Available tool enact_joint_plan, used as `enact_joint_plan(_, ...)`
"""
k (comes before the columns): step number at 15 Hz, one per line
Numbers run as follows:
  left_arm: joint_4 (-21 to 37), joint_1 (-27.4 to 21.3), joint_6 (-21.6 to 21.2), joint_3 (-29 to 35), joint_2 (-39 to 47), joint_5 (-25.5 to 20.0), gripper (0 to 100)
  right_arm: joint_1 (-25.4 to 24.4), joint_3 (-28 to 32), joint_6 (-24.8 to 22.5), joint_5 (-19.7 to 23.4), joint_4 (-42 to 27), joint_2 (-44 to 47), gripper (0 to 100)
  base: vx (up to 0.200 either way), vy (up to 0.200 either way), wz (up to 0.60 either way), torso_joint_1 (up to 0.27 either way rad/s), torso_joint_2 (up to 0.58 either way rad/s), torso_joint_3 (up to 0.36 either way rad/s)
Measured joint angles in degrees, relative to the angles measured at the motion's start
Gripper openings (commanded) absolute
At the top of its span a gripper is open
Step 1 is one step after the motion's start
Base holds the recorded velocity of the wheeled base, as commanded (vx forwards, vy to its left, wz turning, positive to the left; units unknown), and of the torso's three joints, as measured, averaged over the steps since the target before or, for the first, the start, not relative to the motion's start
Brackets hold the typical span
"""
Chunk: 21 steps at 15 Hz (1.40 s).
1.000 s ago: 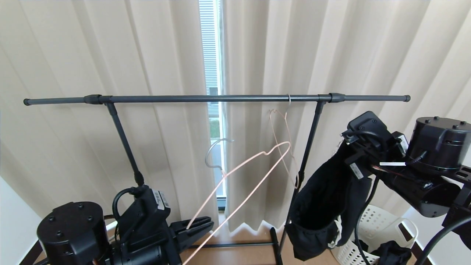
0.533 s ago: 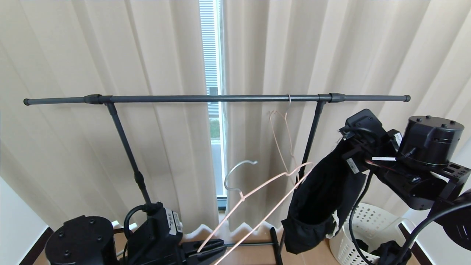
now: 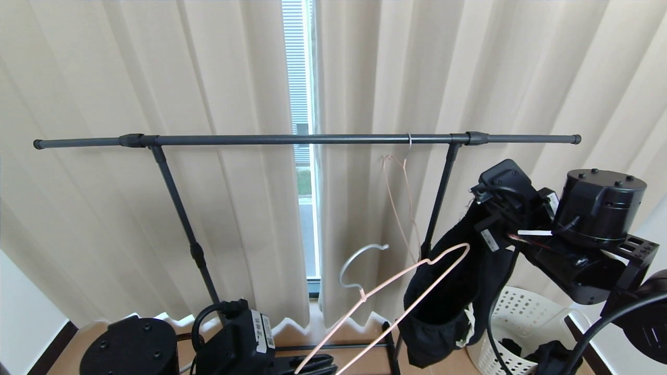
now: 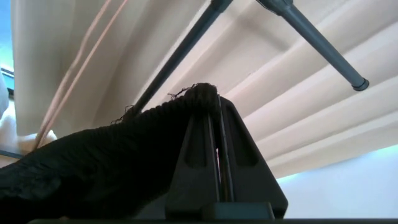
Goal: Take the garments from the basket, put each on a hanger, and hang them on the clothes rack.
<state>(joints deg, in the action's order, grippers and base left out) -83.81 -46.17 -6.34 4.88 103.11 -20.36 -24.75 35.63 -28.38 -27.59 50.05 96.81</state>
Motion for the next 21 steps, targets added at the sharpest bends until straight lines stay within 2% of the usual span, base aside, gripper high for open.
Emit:
enact_joint_plan(7, -5.1, 0.0, 0.1, -0.1, 3.8, 0.3, 0, -5.7, -2.5, 0.0, -1.1, -0.2, -1.3, 0, 0.0, 0.0, 0.0, 0.0, 0.0, 0.0)
enact_joint_plan(15, -6.1, 0.0, 1.5, 0.6, 8.2, 5.1, 0, -11.9, -4.4, 0.3, -2.5, 0.0, -2.4, 0, 0.0, 0.0, 0.0, 0.0, 0.0, 0.0)
enact_joint_plan(21, -6.1, 0.0, 2.2, 1.3, 9.7, 5.5, 0, -15.2, -5.2, 0.5, -2.7, 0.1, -2.4, 0, 0.0, 0.0, 0.0, 0.0, 0.0, 0.0)
